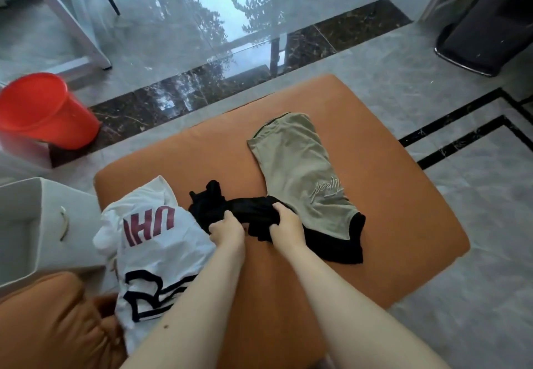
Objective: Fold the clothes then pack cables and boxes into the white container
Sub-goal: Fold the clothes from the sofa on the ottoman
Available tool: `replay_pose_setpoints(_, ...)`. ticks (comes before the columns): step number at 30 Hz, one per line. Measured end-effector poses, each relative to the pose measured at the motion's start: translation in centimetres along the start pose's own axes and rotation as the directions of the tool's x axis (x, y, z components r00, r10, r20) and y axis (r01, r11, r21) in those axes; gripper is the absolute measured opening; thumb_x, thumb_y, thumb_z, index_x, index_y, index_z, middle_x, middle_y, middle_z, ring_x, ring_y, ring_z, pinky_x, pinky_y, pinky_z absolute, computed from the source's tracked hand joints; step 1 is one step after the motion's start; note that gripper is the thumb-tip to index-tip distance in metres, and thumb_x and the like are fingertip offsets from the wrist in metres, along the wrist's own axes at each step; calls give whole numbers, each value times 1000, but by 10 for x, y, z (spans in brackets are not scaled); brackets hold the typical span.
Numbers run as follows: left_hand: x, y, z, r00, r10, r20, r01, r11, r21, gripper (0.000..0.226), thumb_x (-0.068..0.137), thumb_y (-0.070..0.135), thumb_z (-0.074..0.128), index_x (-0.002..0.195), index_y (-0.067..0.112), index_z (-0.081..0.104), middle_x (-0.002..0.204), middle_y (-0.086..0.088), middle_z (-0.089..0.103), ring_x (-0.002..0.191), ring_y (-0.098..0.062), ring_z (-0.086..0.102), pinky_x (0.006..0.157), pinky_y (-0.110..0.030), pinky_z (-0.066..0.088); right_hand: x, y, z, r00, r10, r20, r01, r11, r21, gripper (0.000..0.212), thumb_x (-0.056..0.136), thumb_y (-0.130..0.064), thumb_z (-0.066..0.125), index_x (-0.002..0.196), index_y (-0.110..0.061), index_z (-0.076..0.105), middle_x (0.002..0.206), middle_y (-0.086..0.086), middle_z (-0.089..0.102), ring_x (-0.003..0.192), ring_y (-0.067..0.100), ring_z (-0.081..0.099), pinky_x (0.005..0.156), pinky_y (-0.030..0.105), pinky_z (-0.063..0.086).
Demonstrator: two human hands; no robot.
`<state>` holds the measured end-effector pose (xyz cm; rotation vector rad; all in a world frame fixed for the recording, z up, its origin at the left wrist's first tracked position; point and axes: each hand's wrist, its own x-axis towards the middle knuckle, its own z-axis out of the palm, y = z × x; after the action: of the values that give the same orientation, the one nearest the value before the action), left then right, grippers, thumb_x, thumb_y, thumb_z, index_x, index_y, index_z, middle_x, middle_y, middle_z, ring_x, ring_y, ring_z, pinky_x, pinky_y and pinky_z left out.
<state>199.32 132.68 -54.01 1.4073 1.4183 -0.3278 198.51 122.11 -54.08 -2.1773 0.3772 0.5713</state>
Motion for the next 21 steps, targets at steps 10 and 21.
replay_pose_setpoints(10, 22, 30, 37, 993, -9, 119, 23, 993, -117, 52, 92, 9, 48, 143, 9, 37, 144, -14, 44, 129, -33, 47, 106, -43, 42, 16, 25, -19, 977, -7, 213, -30, 984, 174, 43, 79, 5, 43, 117, -4, 60, 111, 13, 65, 106, 26, 60, 87, 28, 49)
replay_pose_setpoints(21, -17, 45, 108, 632, 615, 472, -765, 591, 255, 49, 93, 13, 43, 141, 22, 41, 141, -6, 39, 128, -21, 42, 107, -35, 36, 28, 64, -61, 980, 152, 129, -183, 942, 282, 39, 81, -3, 61, 120, -7, 55, 117, 8, 63, 109, 20, 59, 90, 26, 47)
